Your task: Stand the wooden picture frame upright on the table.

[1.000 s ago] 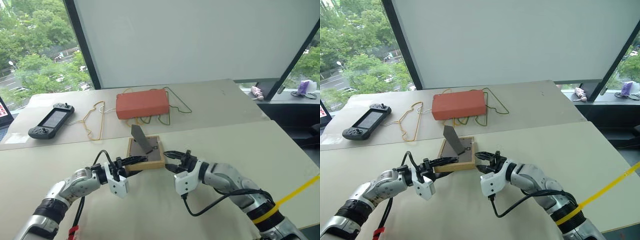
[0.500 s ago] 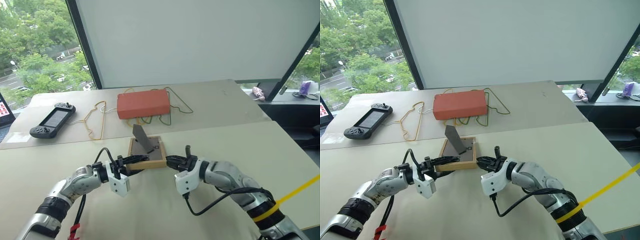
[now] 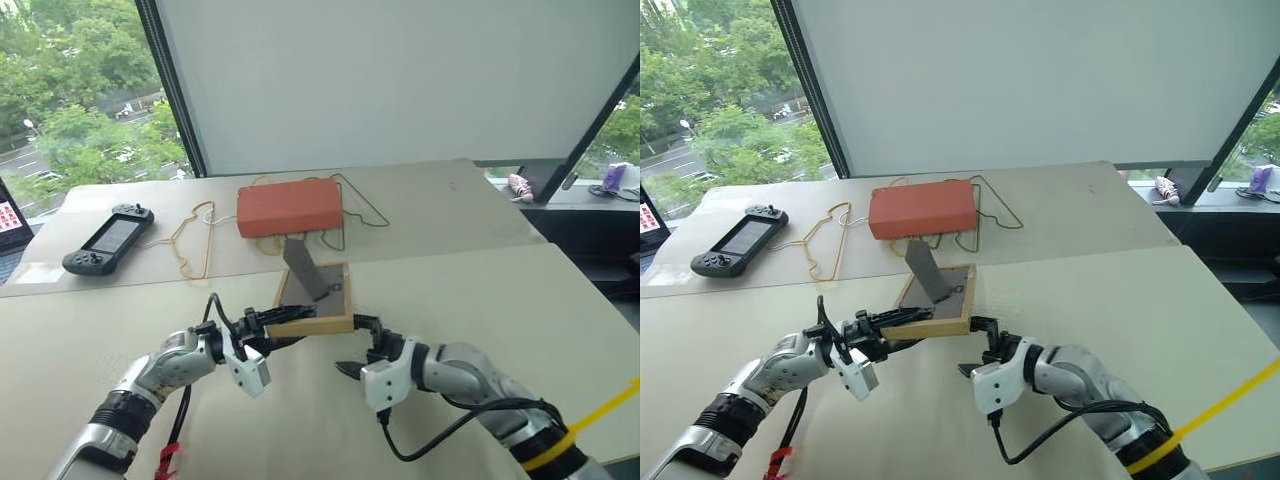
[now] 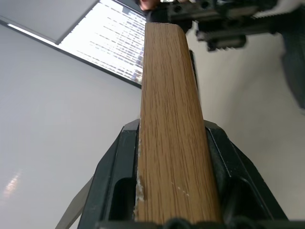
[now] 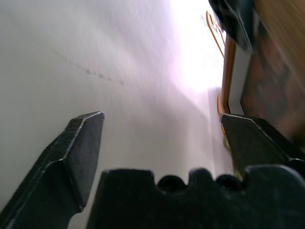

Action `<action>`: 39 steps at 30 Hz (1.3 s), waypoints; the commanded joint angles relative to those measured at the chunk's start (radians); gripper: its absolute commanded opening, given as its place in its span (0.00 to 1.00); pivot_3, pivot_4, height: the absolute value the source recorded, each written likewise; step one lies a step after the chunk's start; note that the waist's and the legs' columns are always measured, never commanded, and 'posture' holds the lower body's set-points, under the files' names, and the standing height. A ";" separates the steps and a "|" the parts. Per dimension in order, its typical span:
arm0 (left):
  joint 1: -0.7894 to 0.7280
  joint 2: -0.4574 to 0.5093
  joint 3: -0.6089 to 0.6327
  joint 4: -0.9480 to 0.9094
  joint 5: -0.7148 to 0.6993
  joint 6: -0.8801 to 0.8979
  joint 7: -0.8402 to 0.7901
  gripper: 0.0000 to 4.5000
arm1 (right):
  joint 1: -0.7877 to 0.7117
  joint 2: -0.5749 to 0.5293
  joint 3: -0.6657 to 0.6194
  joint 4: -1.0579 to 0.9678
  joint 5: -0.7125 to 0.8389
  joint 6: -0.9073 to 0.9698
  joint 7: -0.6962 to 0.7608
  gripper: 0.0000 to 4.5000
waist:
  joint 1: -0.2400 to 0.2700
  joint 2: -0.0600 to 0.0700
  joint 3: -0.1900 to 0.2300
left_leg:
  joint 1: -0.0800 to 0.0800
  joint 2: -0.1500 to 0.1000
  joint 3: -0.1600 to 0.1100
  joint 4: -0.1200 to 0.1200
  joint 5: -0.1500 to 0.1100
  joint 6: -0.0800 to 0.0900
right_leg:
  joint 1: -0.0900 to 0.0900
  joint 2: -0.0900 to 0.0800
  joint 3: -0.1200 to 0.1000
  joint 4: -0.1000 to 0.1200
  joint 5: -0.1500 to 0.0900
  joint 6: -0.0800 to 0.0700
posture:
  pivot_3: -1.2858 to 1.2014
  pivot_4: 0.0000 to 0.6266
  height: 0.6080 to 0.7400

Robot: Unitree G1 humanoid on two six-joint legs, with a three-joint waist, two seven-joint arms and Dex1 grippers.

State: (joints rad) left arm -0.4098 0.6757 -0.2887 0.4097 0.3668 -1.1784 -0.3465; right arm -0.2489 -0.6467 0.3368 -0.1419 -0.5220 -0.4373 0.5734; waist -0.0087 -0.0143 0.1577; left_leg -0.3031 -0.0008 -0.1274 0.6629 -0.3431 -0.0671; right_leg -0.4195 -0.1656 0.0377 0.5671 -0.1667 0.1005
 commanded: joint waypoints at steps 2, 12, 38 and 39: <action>0.008 0.007 -0.016 -0.003 0.023 -0.030 -0.014 0.26 | 0.019 -0.082 -0.136 0.020 -0.035 0.051 -0.070 0.99 | 0.008 0.000 0.000 | -0.001 0.000 0.000 0.000 0.000 -0.001 | 0.001 0.000 0.000 -0.002 0.001 0.000 | 0.52 0.24 1.00; -0.008 -0.013 -0.028 0.008 0.024 -0.029 -0.022 0.26 | -0.054 -0.064 -0.019 -0.104 -0.033 -0.112 -0.014 0.99 | -0.015 0.000 0.000 | -0.001 0.000 0.000 0.000 0.000 -0.001 | 0.000 0.001 0.001 -0.005 0.002 0.000 | 0.52 0.24 1.00; 0.009 -0.034 -0.007 -0.016 0.008 0.053 -0.016 0.85 | -0.112 0.019 0.008 -0.094 -0.058 -0.096 -0.022 0.27 | -0.014 0.000 0.000 | -0.001 0.000 0.000 0.000 0.000 -0.001 | -0.001 0.001 0.001 -0.004 0.003 0.000 | 0.52 0.24 1.00; 0.011 -0.035 -0.004 -0.021 0.006 0.066 -0.016 0.94 | -0.112 0.018 0.006 -0.094 -0.057 -0.096 -0.024 0.27 | -0.014 0.000 0.000 | -0.001 0.000 0.000 0.000 0.000 -0.001 | -0.001 0.001 0.001 -0.004 0.003 0.000 | 0.52 0.24 1.00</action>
State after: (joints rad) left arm -0.4012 0.6416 -0.3142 0.4222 0.3927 -1.1332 -0.3657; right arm -0.3496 -0.6319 0.3662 -0.2043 -0.5799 -0.5340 0.5605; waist -0.0226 -0.0141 0.1576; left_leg -0.3045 -0.0009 -0.1270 0.6632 -0.3427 -0.0677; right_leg -0.4200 -0.1648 0.0384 0.5628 -0.1640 0.1009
